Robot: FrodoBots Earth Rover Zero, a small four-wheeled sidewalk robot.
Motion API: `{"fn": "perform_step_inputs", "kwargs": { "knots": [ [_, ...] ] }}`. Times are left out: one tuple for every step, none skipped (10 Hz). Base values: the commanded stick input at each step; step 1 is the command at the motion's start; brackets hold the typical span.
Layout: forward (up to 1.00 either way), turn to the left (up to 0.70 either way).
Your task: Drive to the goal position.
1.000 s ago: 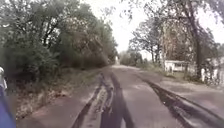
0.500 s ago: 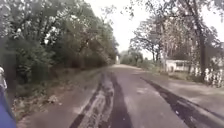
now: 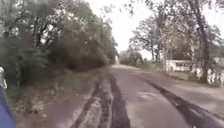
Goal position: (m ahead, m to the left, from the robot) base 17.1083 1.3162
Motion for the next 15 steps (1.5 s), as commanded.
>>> {"fn": "perform_step_inputs", "kwargs": {
  "knots": [
    [0.7, -0.01],
    [0.7, -0.01],
    [0.7, -0.01],
    [0.7, -0.01],
    [0.7, -0.01],
    [0.7, -0.01],
    [0.7, -0.01],
    [0.7, -0.01],
    [0.7, -0.01],
    [0.7, -0.01],
    [0.7, -0.01],
    [0.7, -0.01],
    [0.7, -0.01],
    [0.7, -0.01],
    [0.7, -0.01]
  ]
}}
